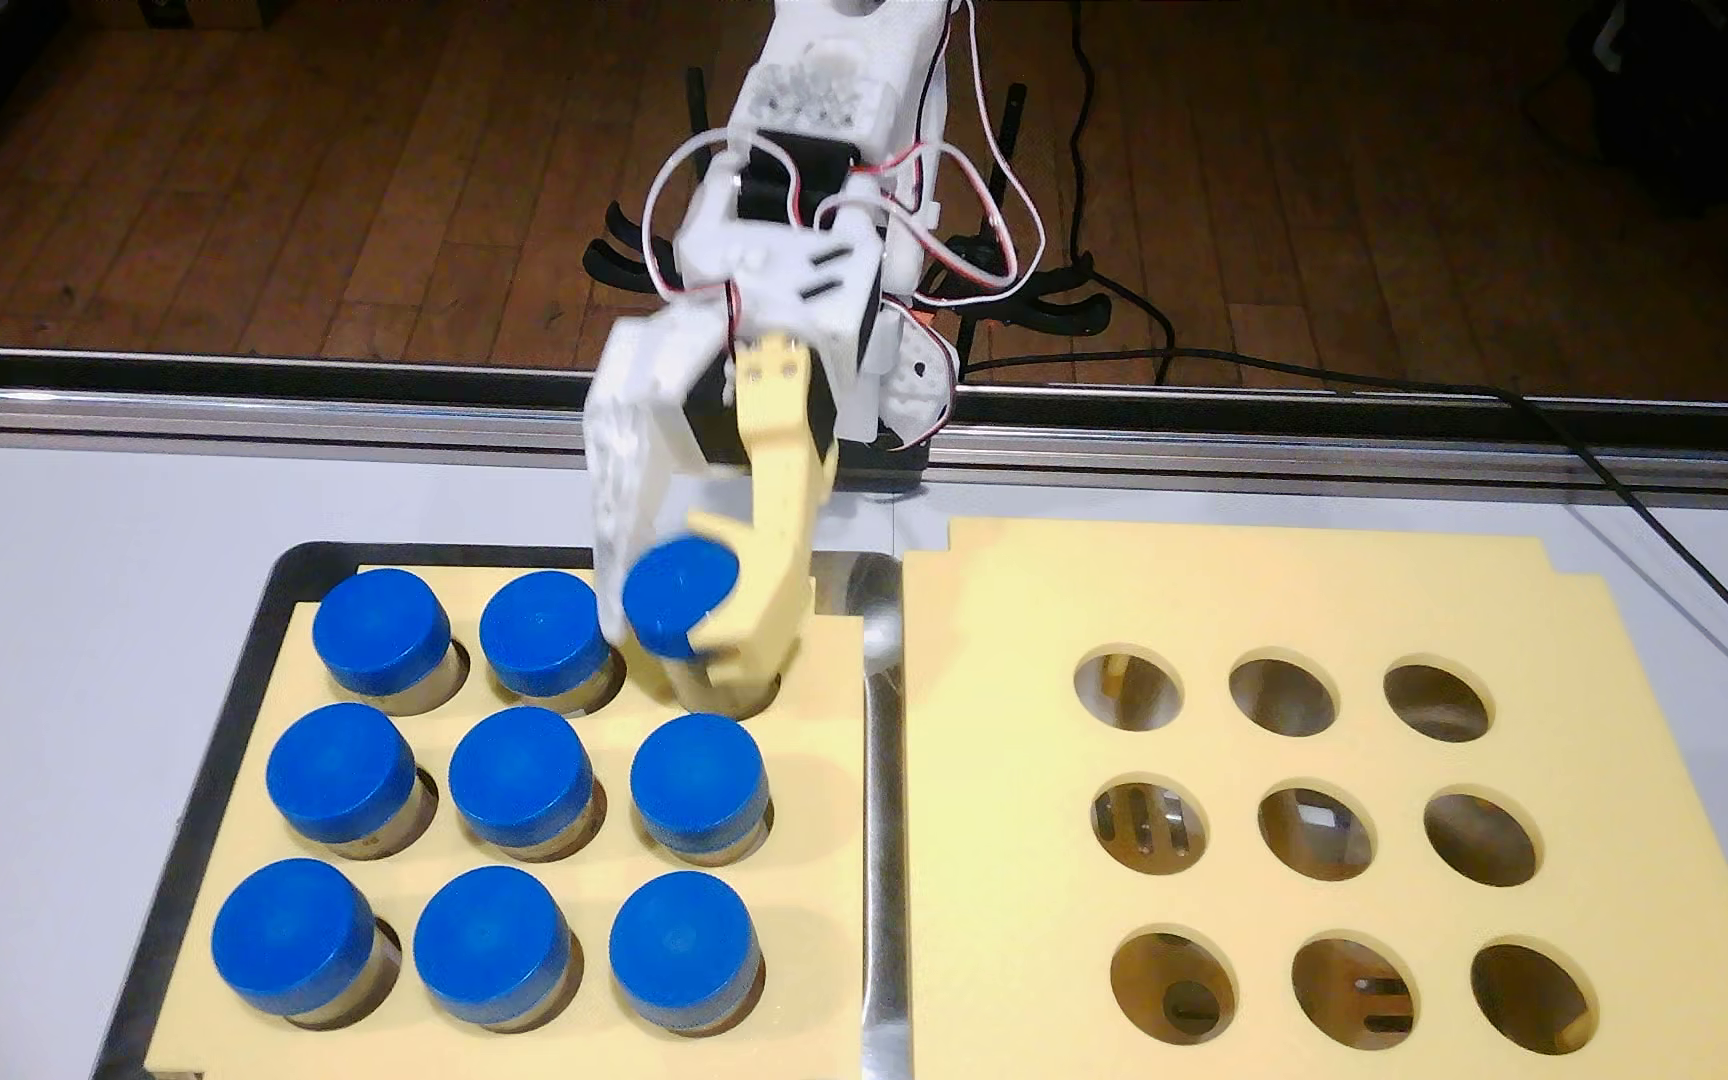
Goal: Move the test tubes
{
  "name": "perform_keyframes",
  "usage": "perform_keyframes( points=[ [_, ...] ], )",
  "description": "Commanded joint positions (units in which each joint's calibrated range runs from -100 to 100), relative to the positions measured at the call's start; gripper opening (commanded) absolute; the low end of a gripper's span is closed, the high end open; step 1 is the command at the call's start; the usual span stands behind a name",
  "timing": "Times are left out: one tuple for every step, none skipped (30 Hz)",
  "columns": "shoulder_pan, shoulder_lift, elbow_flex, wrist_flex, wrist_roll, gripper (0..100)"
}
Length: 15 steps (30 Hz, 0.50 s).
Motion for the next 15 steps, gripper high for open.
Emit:
perform_keyframes(
  points=[
    [0.5,-0.6,-12.4,9.2,2.2,14],
    [0.5,-0.6,-15.3,12.6,3.5,14],
    [0.5,-0.4,-18.6,15.9,4.4,14],
    [0.6,-0.4,-25.6,20.3,5.4,14],
    [0.7,-0.5,-28.4,20.9,6.0,14],
    [1.1,-0.5,-31.4,20.7,6.8,14],
    [1.6,-0.6,-34.0,20.7,7.4,14],
    [2.0,-0.6,-36.9,20.7,7.8,14],
    [2.2,-0.7,-42.8,20.6,7.9,14],
    [2.0,-0.7,-45.8,20.6,7.9,14],
    [1.7,-0.7,-48.2,20.6,7.6,14],
    [1.5,-0.6,-50.7,20.6,7.5,14],
    [1.3,-0.3,-52.7,20.6,7.5,14],
    [-1.2,0.1,-56.3,20.6,7.4,14],
    [-3.1,0.2,-56.8,20.6,7.4,14]
  ],
)
